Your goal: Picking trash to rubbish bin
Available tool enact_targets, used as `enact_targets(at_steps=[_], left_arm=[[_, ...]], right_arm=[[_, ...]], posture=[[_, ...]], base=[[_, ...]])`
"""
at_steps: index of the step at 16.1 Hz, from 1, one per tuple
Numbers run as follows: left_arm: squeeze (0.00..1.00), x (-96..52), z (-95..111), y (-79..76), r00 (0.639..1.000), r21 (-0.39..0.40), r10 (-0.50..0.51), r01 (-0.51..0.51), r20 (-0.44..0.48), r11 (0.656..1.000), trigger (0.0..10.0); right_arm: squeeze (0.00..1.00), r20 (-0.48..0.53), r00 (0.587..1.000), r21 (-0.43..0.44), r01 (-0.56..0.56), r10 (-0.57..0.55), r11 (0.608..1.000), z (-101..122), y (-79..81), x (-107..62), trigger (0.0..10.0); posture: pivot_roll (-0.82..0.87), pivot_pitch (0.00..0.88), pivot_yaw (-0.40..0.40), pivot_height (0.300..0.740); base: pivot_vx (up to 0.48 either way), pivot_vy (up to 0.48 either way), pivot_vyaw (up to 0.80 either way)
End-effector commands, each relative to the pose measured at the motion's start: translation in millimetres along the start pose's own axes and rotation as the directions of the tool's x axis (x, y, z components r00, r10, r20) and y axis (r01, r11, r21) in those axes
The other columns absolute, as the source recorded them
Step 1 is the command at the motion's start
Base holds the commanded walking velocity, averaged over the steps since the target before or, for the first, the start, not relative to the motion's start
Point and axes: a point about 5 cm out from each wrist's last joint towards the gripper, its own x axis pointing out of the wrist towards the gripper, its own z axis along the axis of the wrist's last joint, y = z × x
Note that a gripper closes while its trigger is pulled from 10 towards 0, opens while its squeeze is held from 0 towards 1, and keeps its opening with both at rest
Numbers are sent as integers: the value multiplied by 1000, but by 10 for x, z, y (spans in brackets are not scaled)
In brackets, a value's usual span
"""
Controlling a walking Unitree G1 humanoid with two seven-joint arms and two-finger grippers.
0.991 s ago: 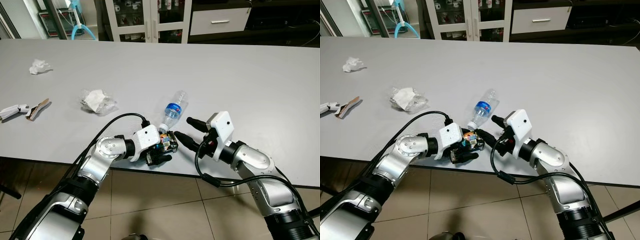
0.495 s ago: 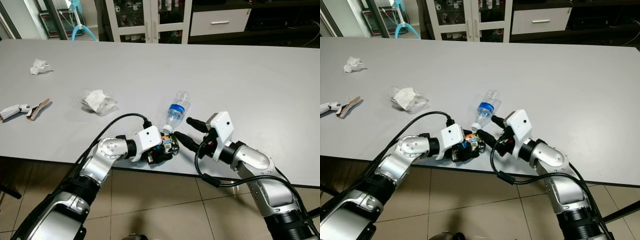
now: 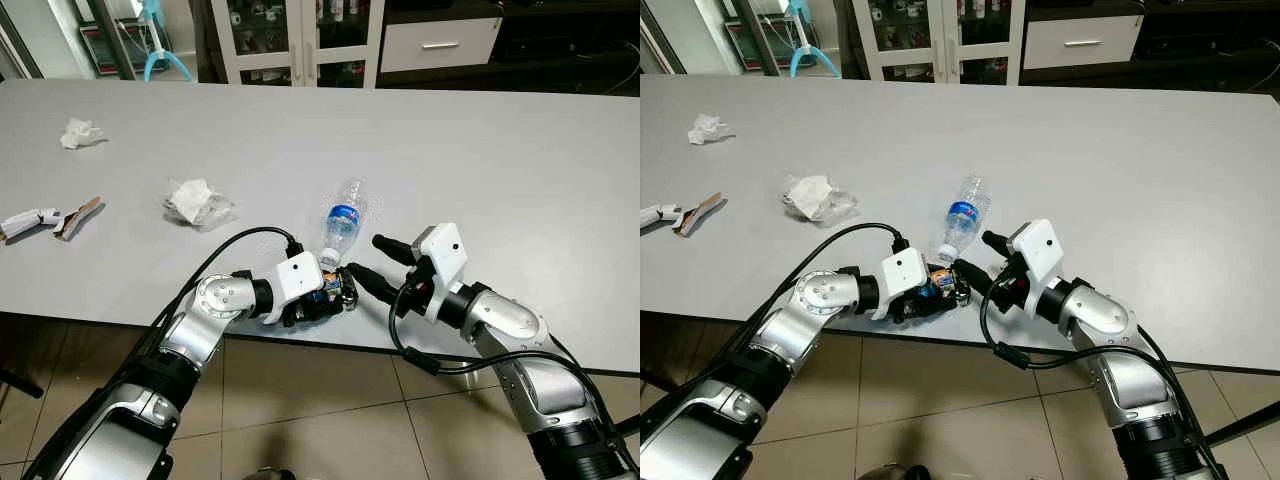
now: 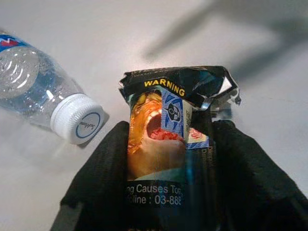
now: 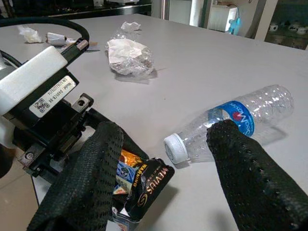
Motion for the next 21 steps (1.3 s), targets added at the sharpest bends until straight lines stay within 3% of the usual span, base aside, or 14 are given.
enact_targets(at_steps=[1,2,3,6,8,9,10,12,13,18,19,20,21], left_arm=[[0,-10,-40,0,1000,-2,-1,1,-22,1000,3294],[0,-11,-39,1,1000,-3,5,-5,-20,1000,9333],[0,-12,-36,1,1000,-9,5,-6,-14,1000,10000],[0,-9,-27,-4,1000,-20,10,-10,-3,1000,10000],[0,-3,27,22,998,-56,46,-44,44,997,10000],[0,-9,132,100,985,-123,118,-102,126,987,10000],[0,-33,251,211,955,-226,207,-158,213,961,10000],[0,-86,385,345,901,-353,313,-200,302,914,10000],[0,-140,477,430,851,-429,386,-219,356,876,10000],[0,-201,607,483,776,-509,479,-241,410,826,10000],[0,-240,641,549,726,-544,557,-300,403,784,10000],[0,-328,650,665,619,-608,702,-420,352,674,10000],[0,-372,636,693,560,-634,764,-472,321,612,10000]], right_arm=[[0,1,1000,0,5,-5,1000,19,-5,-1,10000],[0,0,1000,1,7,-7,1000,14,-5,-1,10000],[0,0,1000,2,7,-7,1000,12,-5,0,10000],[0,2,1000,4,5,-5,1000,10,4,8,10000],[0,5,1000,6,7,-7,1000,12,4,11,10000],[0,5,1000,5,10,-10,1000,15,0,11,10000],[0,5,1000,5,13,-13,1000,15,-4,11,10000],[0,5,1000,5,15,-15,1000,13,-7,10,10000],[0,5,1000,7,16,-16,1000,12,-7,13,10000],[0,13,1000,7,21,-21,1000,24,-11,29,10000],[0,21,999,5,41,-41,999,37,-34,35,10000],[0,44,994,8,99,-99,995,74,-101,51,10000],[0,59,988,17,140,-141,990,96,-147,61,10000]], posture=[[-98,83,69,740],[-98,83,69,740],[-98,84,69,740],[-96,85,70,740],[-97,85,70,740],[-97,86,70,740],[-95,86,68,740],[-93,88,68,740],[-91,87,67,740],[-88,86,68,740],[-87,84,71,740],[-87,81,72,740],[-88,79,73,740]], base=[[0,0,0],[0,0,0],[0,0,0],[0,0,0],[0,0,0],[0,0,0],[0,0,0],[0,0,0],[0,0,0],[0,0,0],[0,0,0],[0,0,0],[0,0,0]])
